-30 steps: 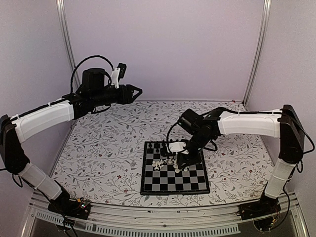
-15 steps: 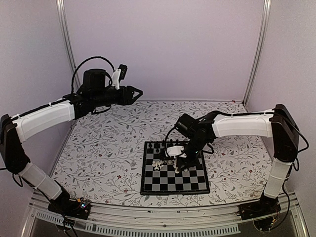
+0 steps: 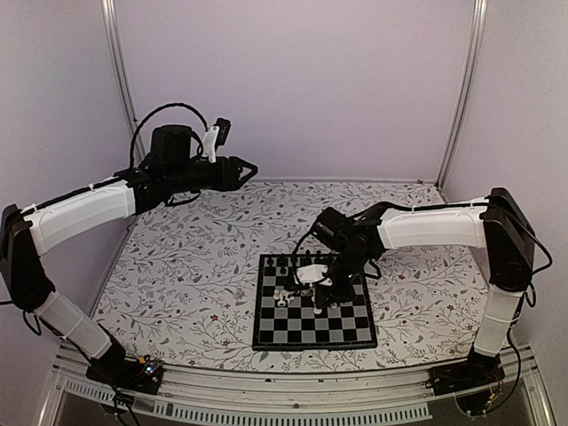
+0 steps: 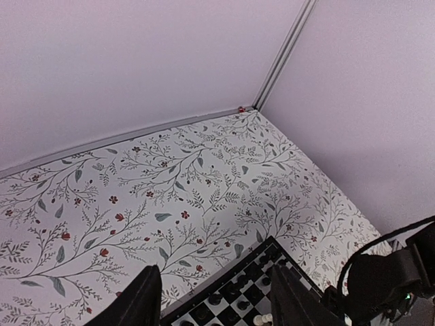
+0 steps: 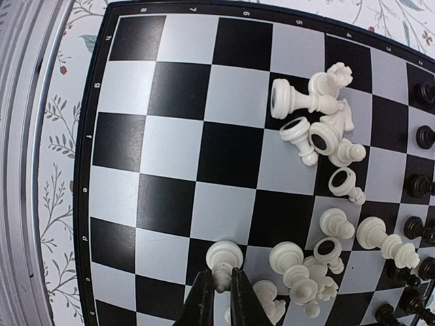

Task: Set up the chess pieces on the board
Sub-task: Pick up the chess piece from the chessboard, then place the chess piece on the chessboard.

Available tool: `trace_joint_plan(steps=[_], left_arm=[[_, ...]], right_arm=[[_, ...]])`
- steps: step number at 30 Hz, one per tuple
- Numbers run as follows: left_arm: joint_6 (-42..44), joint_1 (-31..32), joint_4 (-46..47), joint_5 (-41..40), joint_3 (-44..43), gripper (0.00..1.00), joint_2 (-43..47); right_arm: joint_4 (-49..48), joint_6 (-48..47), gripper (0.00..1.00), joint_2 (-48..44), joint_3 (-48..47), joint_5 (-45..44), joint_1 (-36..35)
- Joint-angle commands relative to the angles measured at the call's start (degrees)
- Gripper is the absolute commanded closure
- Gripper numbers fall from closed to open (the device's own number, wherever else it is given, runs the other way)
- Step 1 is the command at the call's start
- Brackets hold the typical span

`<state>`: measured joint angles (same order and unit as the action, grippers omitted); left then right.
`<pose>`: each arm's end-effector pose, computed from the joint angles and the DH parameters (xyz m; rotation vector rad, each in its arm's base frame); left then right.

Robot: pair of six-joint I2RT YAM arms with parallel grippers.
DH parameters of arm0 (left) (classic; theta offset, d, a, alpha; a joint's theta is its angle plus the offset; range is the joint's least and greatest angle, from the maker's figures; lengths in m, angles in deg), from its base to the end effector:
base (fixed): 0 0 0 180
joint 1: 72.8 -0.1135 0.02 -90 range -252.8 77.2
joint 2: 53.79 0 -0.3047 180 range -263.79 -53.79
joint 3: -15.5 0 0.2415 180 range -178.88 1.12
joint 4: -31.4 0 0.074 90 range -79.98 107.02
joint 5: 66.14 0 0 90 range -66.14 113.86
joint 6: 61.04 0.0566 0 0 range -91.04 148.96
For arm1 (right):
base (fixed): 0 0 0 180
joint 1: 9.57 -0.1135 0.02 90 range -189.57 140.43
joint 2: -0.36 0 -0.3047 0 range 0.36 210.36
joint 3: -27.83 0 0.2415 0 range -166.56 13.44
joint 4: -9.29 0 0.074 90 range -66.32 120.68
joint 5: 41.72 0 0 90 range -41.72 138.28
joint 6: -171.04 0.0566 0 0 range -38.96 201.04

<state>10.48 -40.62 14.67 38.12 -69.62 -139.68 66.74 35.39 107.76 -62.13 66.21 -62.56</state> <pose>0.2994 -0.2049 0.3754 0.4093 1.9107 -0.8304 0.2117 0.3098 0.2084 -2.2093 1.8200 0.4748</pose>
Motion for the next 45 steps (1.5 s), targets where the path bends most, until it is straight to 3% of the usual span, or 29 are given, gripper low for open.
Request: trace_joint_plan(steps=[1,10,24,45], left_arm=[[0.33,0.16,-0.29,0.80,-1.20,0.43,-0.50],[0.36,0.16,-0.66,1.63,-1.49,0.43,-0.97],[1.51,0.16,-1.83,0.65,-2.12,0.43,-2.68],[1.21,0.21,-1.94,1.23,-2.21,0.43,-3.50]], right_arm=[[0.07,0.65,0.93,0.96,-1.44,-0.19,-0.72],[3.86,0.47,0.96,-8.69,0.37,1.83,-0.93],[2.19,0.15,0.98,-24.54,20.62,-3.68,-0.72],[-0.17,3.10,0.96,-23.27,22.99,-5.87,3.33]])
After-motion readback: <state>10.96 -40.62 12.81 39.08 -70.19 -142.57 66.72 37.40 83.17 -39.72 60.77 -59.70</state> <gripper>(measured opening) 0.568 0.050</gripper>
